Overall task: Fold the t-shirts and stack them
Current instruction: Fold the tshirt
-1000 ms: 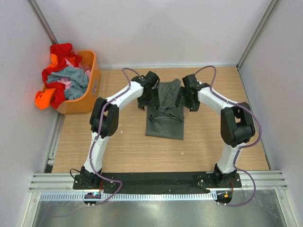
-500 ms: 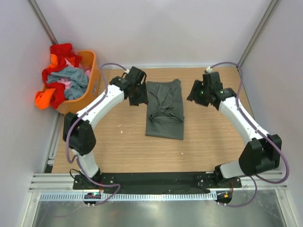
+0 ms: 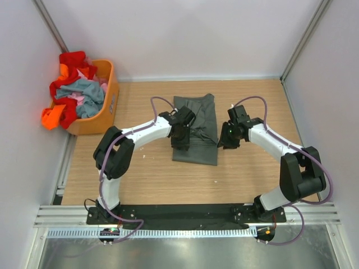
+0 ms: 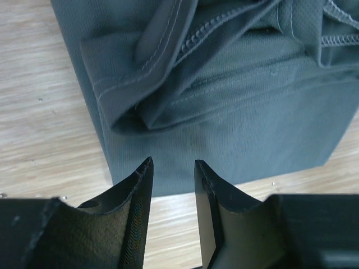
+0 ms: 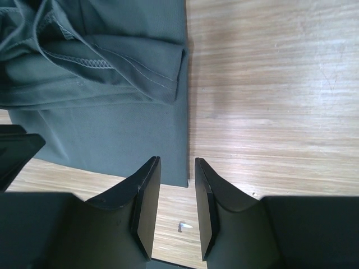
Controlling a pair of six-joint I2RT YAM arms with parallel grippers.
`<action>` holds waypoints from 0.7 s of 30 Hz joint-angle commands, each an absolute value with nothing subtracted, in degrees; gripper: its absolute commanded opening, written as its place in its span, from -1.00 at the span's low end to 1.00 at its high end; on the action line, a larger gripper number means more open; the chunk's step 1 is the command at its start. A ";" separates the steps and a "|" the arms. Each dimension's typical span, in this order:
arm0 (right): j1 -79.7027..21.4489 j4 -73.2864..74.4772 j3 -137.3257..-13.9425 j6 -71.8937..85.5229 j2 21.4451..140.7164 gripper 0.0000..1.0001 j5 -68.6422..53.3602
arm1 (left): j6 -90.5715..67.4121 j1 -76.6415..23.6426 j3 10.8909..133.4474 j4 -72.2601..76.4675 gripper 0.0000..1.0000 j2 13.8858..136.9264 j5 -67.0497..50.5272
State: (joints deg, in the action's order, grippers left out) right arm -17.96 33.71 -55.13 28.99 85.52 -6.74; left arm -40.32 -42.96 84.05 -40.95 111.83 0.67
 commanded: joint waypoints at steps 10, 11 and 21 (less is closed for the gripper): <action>-18.28 32.69 -59.06 26.98 85.96 -0.26 -6.42 | -41.84 -42.89 90.26 -39.55 0.11 115.66 8.51; -18.19 32.78 -59.24 26.81 85.96 -0.25 -6.42 | -41.57 -42.89 90.79 -40.16 0.11 116.01 9.31; -18.28 33.84 -60.29 25.84 85.78 -0.26 -6.33 | -39.90 -42.98 97.46 -44.56 -0.75 120.50 15.29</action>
State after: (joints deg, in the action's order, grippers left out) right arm -17.96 33.47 -57.93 27.05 86.26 -6.72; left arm -40.73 -43.00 94.67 -42.63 120.20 12.08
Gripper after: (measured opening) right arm 0.372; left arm 0.187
